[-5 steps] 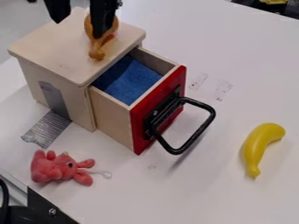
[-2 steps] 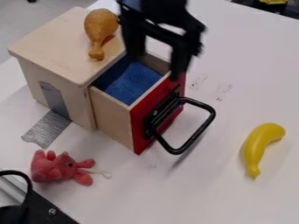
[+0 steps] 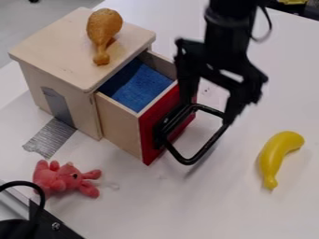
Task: Close the drawer
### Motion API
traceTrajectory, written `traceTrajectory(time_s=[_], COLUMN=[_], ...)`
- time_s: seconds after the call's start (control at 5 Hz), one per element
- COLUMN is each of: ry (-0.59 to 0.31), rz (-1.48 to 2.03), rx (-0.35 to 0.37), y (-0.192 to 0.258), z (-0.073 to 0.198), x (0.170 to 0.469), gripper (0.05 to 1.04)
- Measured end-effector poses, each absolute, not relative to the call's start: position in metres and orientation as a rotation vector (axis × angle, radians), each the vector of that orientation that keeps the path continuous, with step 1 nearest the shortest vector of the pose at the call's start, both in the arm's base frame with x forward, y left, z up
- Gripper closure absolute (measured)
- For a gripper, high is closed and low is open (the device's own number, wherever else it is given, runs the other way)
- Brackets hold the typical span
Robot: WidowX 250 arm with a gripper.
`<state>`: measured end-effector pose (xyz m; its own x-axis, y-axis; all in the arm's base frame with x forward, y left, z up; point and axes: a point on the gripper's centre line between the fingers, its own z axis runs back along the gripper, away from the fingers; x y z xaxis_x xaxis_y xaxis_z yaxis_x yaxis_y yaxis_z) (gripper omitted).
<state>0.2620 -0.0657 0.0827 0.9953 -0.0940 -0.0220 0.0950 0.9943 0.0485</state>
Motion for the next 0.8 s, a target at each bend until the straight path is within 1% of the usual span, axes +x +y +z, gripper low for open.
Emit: traceTrajectory(time_s=[0.4, 0.6, 0.8], ry=[0.053, 0.049, 0.048], rz=[-0.080, -0.104, -0.116], rx=[0.112, 0.133, 0.123], y=[-0.067, -0.070, -0.071], z=[0.034, 0.020, 0.013], x=[0.274, 0.283, 0.286], gripper=[0.083, 0.131, 0.412])
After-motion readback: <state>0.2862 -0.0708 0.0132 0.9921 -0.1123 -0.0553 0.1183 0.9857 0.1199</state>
